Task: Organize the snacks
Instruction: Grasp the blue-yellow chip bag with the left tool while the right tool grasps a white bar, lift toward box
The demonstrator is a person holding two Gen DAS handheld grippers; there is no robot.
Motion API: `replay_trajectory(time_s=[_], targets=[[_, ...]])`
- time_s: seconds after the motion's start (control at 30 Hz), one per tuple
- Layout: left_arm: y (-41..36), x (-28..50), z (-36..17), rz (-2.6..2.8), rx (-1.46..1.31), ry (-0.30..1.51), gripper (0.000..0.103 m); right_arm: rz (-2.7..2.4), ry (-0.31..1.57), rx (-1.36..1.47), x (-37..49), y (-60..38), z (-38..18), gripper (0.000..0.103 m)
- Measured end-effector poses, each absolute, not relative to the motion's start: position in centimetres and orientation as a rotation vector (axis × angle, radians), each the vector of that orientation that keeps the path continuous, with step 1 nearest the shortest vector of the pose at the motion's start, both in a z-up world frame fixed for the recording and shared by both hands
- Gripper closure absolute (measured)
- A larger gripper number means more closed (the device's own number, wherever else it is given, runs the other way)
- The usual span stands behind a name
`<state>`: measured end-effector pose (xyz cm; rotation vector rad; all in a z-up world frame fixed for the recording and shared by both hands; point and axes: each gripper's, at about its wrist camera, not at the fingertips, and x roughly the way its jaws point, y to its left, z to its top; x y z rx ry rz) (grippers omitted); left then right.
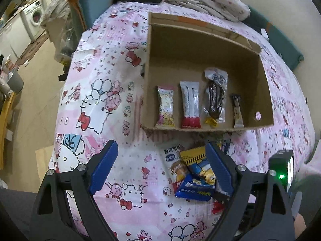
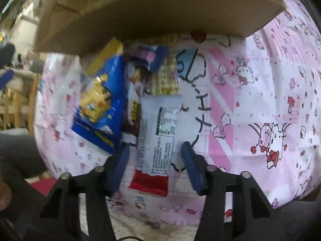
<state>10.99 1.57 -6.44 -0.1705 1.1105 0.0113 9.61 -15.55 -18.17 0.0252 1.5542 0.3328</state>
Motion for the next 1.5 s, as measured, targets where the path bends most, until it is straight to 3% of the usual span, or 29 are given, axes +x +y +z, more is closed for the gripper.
replay_trajectory(time_s=[0.07,0.53,0.67,0.77,0.97,1.03,1.13,1.5], targets=[[1.2,10.9,-6.7,0.001,-0.158,1.118,0.016,0.334,1.551,0.021,9.6,-15.7,-18.1,0.071],[-5.7,9.9,-12.1,-0.147,-0.069,1.276,0.018,0.238,1.326,0.368,9.0,-24.4,-12.0,0.071],[-8.3,10.0,-13.4,-0.163,0.065,1.273,0.027,0.225,1.305,0.43,8.9,-26.1,-11.7,0.071],[-8.9,10.3,-14.4,-0.164,0.088,1.282,0.045,0.22,1.301,0.428,9.0,-26.6,-11.4,0.071],[-8.3,10.8,-15.5,-0.14,0.078,1.325,0.048,0.219,1.302,0.433,8.9,-26.2,-11.6,0.071],[-8.4,10.9,-15.3,-0.157,0.078,1.323,0.069,0.223,1.303,0.434,9.0,-25.9,-11.6,0.071],[-8.0,10.8,-14.7,-0.168,0.049,1.327,0.081,0.23,1.305,0.435,9.2,-25.6,-11.9,0.071],[-4.0,7.6,-8.4,-0.143,-0.039,1.207,0.082,0.287,1.288,0.458,9.0,-24.5,-11.1,0.071]])
